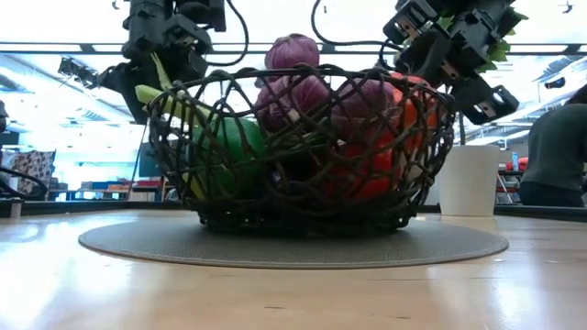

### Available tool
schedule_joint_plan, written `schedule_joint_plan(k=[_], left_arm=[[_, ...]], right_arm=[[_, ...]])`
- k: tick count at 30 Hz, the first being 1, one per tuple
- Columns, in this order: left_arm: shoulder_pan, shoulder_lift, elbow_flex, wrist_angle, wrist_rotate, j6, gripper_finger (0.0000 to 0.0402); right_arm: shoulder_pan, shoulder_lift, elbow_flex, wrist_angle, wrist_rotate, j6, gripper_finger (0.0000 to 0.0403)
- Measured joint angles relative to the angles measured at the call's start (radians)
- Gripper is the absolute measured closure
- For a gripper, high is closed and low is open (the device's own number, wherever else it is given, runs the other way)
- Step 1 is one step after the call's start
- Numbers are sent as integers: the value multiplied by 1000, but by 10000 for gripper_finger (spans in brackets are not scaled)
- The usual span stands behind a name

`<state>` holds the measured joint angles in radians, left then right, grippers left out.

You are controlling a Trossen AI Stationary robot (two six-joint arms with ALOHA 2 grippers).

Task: Build produce basket
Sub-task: Adjust the black wire basket in the center

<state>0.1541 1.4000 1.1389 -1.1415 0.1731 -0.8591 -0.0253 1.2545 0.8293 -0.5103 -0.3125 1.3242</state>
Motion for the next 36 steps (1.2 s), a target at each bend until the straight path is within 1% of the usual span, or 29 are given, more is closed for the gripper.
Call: schedule_joint_plan(k=[4,11,14,17,21,26,32,36], left_arm=[[-34,-1,0,11,3,-46,212],[-101,1,0,63,3,-102,212],[-104,-1,0,64,-12,-115,213],[-104,-1,0,72,-15,-126,216],[-104,-1,0,126,-17,-150,222],[-108,-1,0,177,-76,-180,229],[-111,21,0,181,-113,-186,228],[-132,70,0,185,-138,-204,228]], right_arm=[[18,0,1,-30,5,8,215],[51,-13,0,2,37,41,215],[53,-28,14,-3,63,53,217],[52,-39,38,-34,66,52,222],[63,-40,47,-100,64,47,227],[86,-33,47,-184,83,44,228],[97,-29,47,-190,119,38,228],[96,-29,47,-201,158,34,228]])
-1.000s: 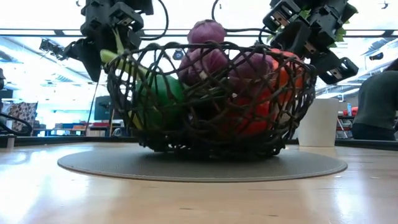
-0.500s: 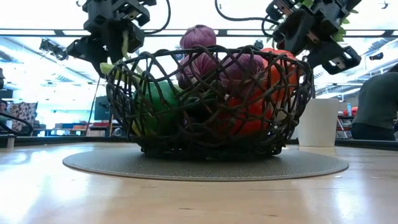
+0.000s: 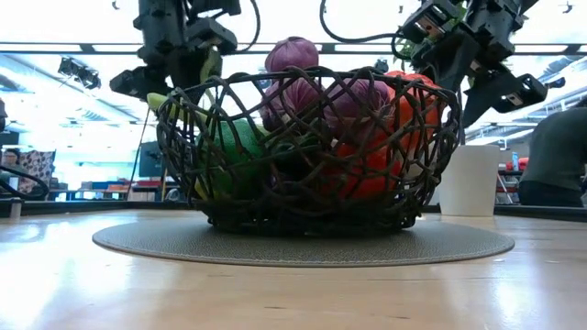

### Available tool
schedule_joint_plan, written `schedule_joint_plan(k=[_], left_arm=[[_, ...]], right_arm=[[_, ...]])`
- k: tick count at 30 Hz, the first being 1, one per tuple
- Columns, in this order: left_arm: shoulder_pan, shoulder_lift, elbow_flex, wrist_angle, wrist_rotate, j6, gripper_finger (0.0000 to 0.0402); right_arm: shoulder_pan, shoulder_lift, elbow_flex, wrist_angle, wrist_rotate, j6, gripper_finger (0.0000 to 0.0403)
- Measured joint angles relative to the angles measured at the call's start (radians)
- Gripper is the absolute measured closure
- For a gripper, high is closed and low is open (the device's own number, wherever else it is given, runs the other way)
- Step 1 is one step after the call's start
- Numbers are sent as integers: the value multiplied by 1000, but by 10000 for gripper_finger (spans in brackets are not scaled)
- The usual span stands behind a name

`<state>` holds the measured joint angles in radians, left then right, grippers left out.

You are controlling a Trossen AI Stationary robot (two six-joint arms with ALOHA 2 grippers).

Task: Build produce basket
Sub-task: Adjust the black wire basket in the center

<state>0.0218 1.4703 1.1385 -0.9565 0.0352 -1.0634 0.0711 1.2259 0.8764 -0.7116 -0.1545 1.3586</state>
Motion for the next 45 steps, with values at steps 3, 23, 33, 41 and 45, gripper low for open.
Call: schedule_joint_plan(k=[3,23,33,41,45], left_arm=[[-18,46,0,5,-10,0,224],[-66,140,0,50,-20,-24,230],[-64,140,0,60,-24,-16,238],[-62,140,2,66,-46,-45,336],[-57,140,2,69,-53,-66,358]], right_arm=[[0,0,0,0,34,0,228],[-1,82,2,9,58,8,230],[4,195,2,90,55,-33,250],[2,209,3,84,55,-15,337],[2,194,1,81,69,-3,348]])
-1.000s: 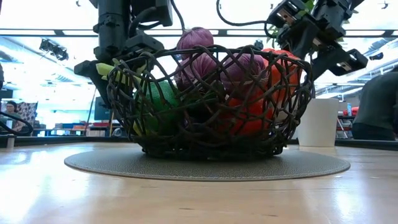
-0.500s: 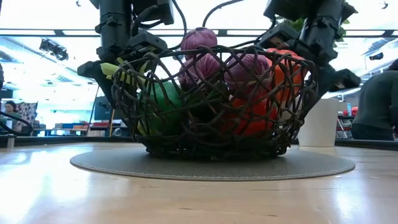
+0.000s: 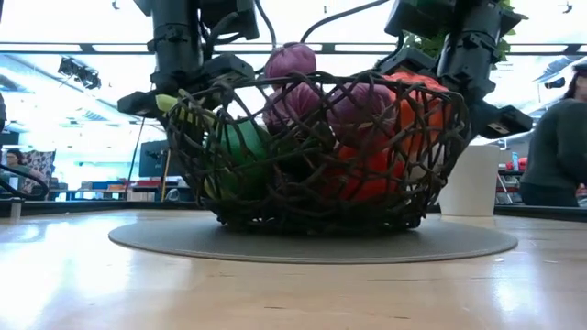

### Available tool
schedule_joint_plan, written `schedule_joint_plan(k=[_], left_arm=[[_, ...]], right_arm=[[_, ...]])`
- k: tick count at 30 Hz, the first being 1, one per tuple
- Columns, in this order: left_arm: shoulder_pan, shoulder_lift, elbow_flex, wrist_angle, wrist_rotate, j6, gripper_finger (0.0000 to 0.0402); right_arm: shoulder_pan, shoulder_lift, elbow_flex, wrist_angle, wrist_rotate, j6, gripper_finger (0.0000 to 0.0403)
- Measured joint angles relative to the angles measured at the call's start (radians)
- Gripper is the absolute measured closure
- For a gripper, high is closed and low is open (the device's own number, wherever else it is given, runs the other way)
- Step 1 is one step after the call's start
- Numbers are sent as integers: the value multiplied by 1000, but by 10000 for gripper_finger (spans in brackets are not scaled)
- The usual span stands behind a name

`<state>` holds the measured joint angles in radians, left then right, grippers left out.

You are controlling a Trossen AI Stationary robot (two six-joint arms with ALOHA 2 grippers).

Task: Build produce basket
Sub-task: Adjust the black wire basket in the center

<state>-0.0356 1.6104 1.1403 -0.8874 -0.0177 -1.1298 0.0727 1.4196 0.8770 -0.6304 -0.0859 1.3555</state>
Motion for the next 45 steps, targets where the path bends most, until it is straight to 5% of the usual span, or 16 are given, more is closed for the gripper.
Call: schedule_joint_plan(k=[19,34,45], left_arm=[[24,-119,-1,-12,134,3,357],[-31,-119,0,-47,78,-3,357],[-33,-118,-3,-69,75,6,356]], right_arm=[[18,-110,-2,34,-113,70,349],[82,-89,0,62,-58,134,345],[91,-13,-8,138,-111,118,345]])
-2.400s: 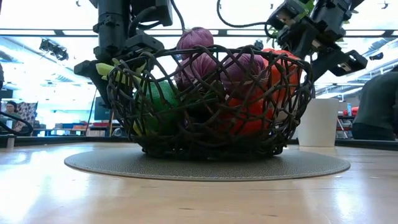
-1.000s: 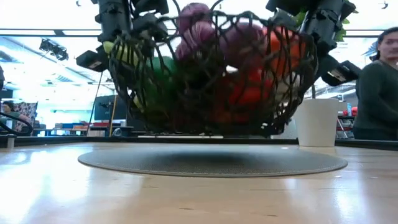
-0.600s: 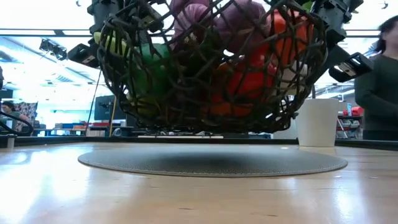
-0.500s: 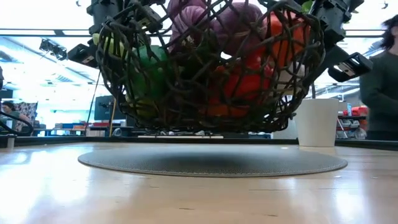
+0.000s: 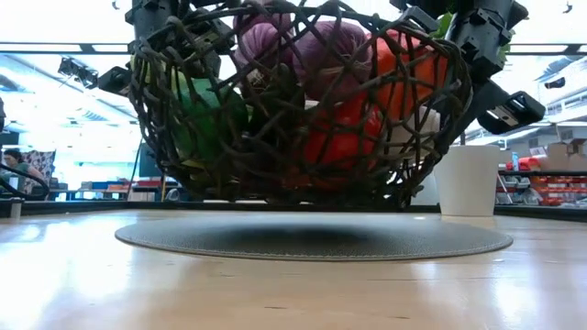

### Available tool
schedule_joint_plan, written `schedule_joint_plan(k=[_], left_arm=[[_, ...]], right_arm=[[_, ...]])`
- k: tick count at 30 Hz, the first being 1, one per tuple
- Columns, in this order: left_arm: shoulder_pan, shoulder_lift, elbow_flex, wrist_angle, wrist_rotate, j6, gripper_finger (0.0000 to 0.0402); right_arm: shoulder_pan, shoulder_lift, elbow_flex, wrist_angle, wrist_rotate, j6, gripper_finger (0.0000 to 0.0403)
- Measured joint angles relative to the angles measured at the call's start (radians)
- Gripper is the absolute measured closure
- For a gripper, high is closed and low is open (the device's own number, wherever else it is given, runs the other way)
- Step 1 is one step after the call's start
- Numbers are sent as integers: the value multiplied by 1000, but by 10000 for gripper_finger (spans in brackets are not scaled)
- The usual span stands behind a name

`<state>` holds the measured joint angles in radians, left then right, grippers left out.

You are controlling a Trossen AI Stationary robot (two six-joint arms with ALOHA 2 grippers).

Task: Build produce basket
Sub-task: Adjust the black wire basket in the center

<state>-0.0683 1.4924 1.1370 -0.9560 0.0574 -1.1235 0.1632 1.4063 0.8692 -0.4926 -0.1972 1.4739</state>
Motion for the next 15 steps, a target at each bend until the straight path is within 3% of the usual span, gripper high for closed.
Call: schedule_joint_plan(k=[15], left_arm=[[-8,77,0,69,-2,6,356]], right_arm=[[0,0,-4,-47,-11,-12,344]])
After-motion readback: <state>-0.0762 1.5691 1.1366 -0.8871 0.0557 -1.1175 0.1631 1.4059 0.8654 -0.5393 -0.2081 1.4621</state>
